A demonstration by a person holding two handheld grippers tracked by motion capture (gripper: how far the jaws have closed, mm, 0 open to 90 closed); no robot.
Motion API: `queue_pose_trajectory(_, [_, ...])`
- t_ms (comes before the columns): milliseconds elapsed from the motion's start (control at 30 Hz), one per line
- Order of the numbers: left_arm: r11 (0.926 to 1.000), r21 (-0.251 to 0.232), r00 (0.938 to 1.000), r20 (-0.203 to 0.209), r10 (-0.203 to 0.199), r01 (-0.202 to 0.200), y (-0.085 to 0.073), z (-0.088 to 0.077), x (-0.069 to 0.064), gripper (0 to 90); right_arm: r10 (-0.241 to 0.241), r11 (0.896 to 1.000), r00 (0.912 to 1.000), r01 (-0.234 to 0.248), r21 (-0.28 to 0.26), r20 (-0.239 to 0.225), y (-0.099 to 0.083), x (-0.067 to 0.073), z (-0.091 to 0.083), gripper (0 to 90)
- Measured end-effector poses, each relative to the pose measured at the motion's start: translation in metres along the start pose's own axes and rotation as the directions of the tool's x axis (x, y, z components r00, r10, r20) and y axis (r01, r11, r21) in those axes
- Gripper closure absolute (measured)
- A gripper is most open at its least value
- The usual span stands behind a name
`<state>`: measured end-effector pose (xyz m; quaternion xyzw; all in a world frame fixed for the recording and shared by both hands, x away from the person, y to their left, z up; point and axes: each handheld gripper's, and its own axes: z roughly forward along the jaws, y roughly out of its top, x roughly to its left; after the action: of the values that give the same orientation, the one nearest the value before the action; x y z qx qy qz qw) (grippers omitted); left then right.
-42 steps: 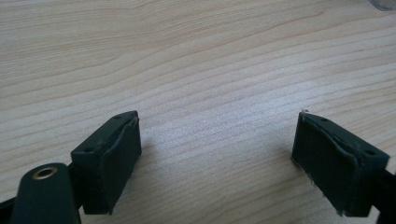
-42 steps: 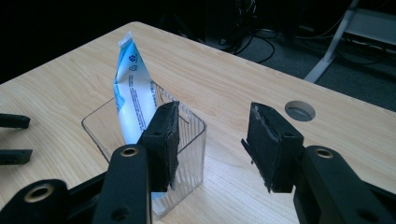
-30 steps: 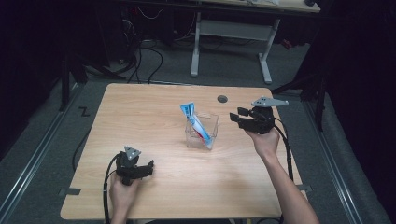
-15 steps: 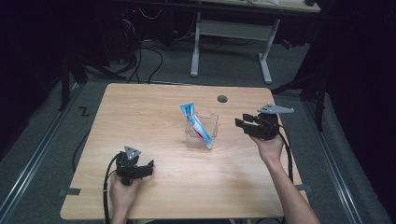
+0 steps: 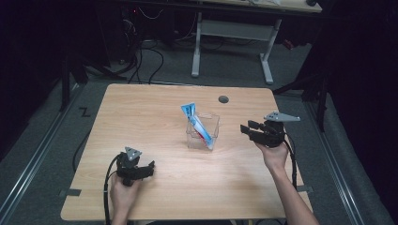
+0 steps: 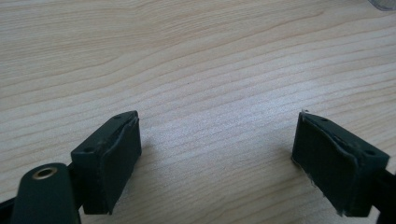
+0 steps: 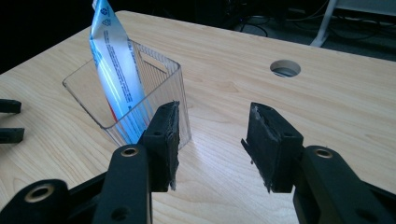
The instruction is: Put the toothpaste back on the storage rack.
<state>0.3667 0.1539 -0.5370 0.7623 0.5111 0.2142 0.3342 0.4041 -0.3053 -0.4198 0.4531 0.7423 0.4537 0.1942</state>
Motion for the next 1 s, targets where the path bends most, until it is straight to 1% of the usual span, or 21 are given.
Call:
queue_pose_trajectory(333, [1.0, 0.0, 1.0, -0.001, 0.0, 0.0, 0.0, 0.0, 0.0, 15.8, 0.039, 0.999, 0.9992, -0.039, 0.001, 0.008, -0.017, -0.008, -0.002, 53.7])
queue_pose_trajectory(600, [1.0, 0.001, 1.0, -0.001, 0.0, 0.0, 0.0, 0.0, 0.0, 15.8, 0.048, 0.999, 0.9987, -0.048, 0.01, 0.014, -0.024, -0.01, -0.002, 53.7])
queue_pose_trajectory(767, [1.0, 0.0, 1.0, -0.001, 0.0, 0.0, 0.0, 0.0, 0.0, 15.8, 0.044, 0.999, 0.9989, -0.045, 0.014, 0.016, -0.028, -0.009, -0.001, 53.7])
queue_pose_trajectory(1000, [1.0, 0.001, 1.0, -0.001, 0.0, 0.0, 0.0, 0.0, 0.0, 15.8, 0.06, 0.998, 0.9981, -0.06, 0.029, 0.016, -0.036, -0.01, 0.002, 53.6])
